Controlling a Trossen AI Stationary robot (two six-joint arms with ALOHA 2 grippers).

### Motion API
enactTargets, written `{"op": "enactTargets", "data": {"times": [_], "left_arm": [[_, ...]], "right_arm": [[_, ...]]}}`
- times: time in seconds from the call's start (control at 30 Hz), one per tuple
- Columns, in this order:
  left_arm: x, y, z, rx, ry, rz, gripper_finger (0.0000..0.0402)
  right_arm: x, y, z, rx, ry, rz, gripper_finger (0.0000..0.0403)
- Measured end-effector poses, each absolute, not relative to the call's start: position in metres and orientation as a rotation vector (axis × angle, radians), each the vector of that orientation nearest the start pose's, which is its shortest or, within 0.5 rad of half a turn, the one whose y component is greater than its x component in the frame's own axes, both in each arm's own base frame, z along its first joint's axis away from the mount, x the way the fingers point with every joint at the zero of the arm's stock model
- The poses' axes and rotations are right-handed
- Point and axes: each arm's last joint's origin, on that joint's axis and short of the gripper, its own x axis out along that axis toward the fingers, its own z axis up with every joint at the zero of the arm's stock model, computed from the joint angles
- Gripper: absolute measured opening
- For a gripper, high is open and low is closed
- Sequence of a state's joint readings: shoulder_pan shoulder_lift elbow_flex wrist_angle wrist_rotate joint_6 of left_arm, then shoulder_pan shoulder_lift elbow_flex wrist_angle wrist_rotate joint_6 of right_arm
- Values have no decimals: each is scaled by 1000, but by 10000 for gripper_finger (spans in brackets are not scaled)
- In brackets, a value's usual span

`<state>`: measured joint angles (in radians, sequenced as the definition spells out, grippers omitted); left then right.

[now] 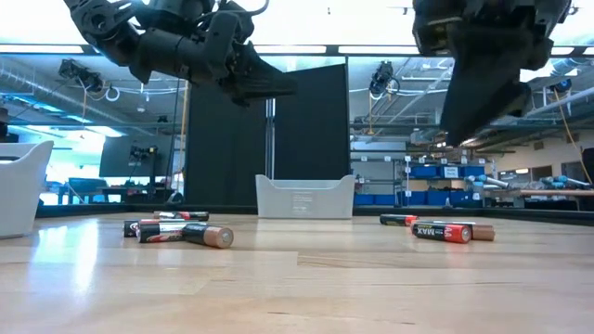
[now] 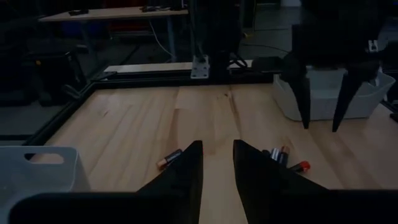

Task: Sort batteries
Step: Put the red battery into the bottom left gray bin

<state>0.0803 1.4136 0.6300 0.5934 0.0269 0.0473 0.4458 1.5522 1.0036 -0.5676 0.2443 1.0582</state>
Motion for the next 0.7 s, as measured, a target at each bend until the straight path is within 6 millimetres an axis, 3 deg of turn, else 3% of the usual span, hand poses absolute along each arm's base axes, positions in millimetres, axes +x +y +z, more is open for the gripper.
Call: {"op": "enactTargets", "data": {"times": [0.33, 0.57, 0.7], "left_arm": [[289, 21, 216, 39, 191, 47, 95], [289, 21, 216, 40, 189, 47, 95], [289, 21, 216, 41, 189, 47, 95]], "right_arm": [[303, 131, 182, 648, 1165, -534, 159], [309, 127, 164, 667, 1234, -579, 159], [309, 125, 163, 676, 1229, -599, 158]]}}
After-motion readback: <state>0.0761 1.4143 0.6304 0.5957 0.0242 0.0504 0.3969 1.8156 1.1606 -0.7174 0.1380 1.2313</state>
